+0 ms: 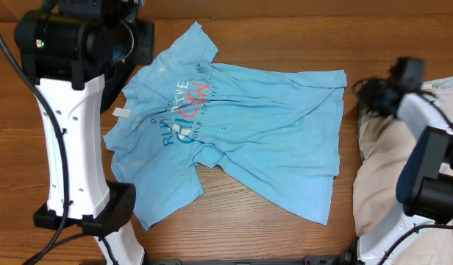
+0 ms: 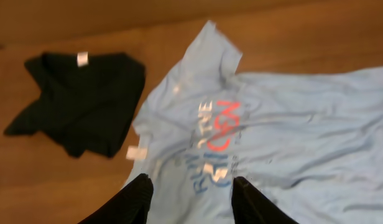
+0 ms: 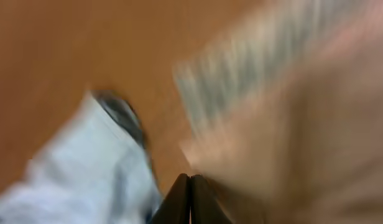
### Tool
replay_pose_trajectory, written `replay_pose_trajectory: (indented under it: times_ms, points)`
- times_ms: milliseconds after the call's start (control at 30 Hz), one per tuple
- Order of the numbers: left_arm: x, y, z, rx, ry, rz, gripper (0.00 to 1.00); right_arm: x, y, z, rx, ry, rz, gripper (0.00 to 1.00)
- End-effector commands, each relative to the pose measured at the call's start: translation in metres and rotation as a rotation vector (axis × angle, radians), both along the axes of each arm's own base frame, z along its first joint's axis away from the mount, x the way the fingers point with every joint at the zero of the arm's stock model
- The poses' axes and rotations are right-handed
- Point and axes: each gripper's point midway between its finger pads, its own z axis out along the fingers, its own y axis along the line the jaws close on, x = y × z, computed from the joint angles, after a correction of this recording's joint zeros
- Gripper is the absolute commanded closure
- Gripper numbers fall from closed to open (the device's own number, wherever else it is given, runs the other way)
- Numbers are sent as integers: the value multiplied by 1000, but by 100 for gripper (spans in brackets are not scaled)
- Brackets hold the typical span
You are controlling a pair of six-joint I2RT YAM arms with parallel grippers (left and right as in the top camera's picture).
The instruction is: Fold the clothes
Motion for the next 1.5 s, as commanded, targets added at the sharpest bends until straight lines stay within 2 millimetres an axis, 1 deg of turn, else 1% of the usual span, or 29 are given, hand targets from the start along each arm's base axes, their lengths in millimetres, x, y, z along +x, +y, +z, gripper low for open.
replay_pose_trajectory:
  times_ms: [0,33,100,133,167,200,233,267,333,400,500,533,600,733,800,833,867,933,1000,1033,1100,1133,1167,1200,1267,1333,1367,1400,1467]
  points:
    - [4,19,-39,35,129,85,53,39,5,64,-72,-146,134,96]
    - [3,21,-50,38,166,97,52,43,8,79,-73,-154,166,96]
    - [0,26,-74,37,252,132,52,42,25,98,-33,-145,228,90]
    - [-3,28,-85,32,293,144,52,38,37,104,4,-126,258,89]
    - [-6,28,-97,28,335,142,52,33,47,105,31,-100,277,89]
    - [-9,27,-108,25,375,141,54,26,58,102,53,-66,295,89]
    - [-12,26,-118,21,411,137,55,17,69,96,72,-18,310,89]
    - [-15,24,-131,19,450,134,55,6,83,83,95,48,331,91]
    - [-18,25,-146,29,494,128,54,-9,102,64,127,137,359,96]
    - [-22,25,-161,36,534,128,53,-26,125,39,154,234,398,96]
    - [-26,26,-174,42,571,129,53,-53,151,6,193,372,414,96]
    - [-27,25,-178,41,579,129,53,-61,158,-5,202,415,410,96]
    - [-27,24,-180,34,583,126,53,-71,166,-20,220,469,392,96]
    - [-24,21,-180,20,573,121,50,-79,172,-46,244,510,315,96]
    - [-23,21,-180,19,571,122,50,-80,167,-61,240,531,233,96]
    - [-23,21,-180,19,569,121,49,-81,161,-69,230,540,184,96]
    - [-22,21,-180,18,567,122,48,-81,155,-76,213,545,135,96]
    - [-22,21,-180,13,563,134,45,-75,135,-89,166,533,28,96]
    - [-20,21,-180,6,557,148,45,-58,107,-98,95,472,-75,96]
    - [-20,21,-180,4,556,154,45,-46,90,-103,62,426,-122,96]
    - [-21,21,-180,0,560,164,44,-20,68,-104,59,317,-152,96]
    - [-22,20,-180,-5,567,161,44,-6,60,-103,69,254,-139,96]
    - [-23,19,-180,-9,572,160,44,11,51,-97,79,173,-109,96]
    - [-24,18,-180,-14,576,158,44,23,42,-90,83,110,-97,96]
    - [-26,18,-180,-16,582,157,43,41,22,-76,90,20,-118,96]
    - [-26,18,-181,-15,584,157,36,55,2,-59,91,-39,-138,96]
    - [-26,18,-181,-16,584,158,34,61,-3,-50,94,-66,-118,96]
    - [-26,18,-181,-16,583,158,33,68,-2,-38,104,-100,-58,96]
    - [-23,16,-183,-23,576,155,32,79,11,-12,139,-163,106,96]
